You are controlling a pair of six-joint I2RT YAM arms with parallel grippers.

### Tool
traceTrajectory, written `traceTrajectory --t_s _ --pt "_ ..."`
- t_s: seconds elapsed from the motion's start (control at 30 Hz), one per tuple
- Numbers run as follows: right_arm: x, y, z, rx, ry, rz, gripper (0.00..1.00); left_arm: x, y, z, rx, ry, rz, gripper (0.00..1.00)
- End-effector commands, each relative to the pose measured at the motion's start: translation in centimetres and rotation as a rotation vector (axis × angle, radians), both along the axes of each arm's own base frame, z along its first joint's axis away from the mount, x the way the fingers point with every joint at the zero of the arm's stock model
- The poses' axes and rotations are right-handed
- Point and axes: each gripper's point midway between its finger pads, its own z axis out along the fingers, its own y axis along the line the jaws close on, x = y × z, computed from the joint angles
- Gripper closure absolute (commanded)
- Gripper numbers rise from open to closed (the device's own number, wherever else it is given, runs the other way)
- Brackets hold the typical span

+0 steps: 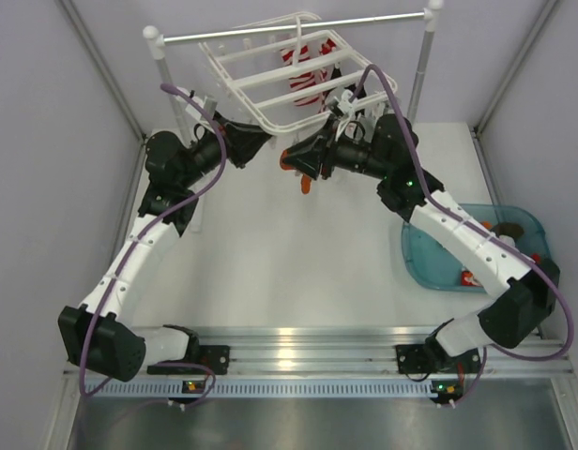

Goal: Clip the socks to the hanger
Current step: Open the clamp at the hanger.

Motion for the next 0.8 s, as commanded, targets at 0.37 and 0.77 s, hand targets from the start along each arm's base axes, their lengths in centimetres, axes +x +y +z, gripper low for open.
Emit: traceTrajectory --t_s 0.37,0.77 --pt "-3.1 1.2 3.0 0.092 -0.046 0.158 0.67 -3.0 -0.6 2.9 0.018 -0.154 -0.112 0.95" --pt "0.6 2.1 2.6 0.147 -0.093 0.043 0.57 -3.3 -0.9 3.1 0.001 -0.156 -0.152 1.00"
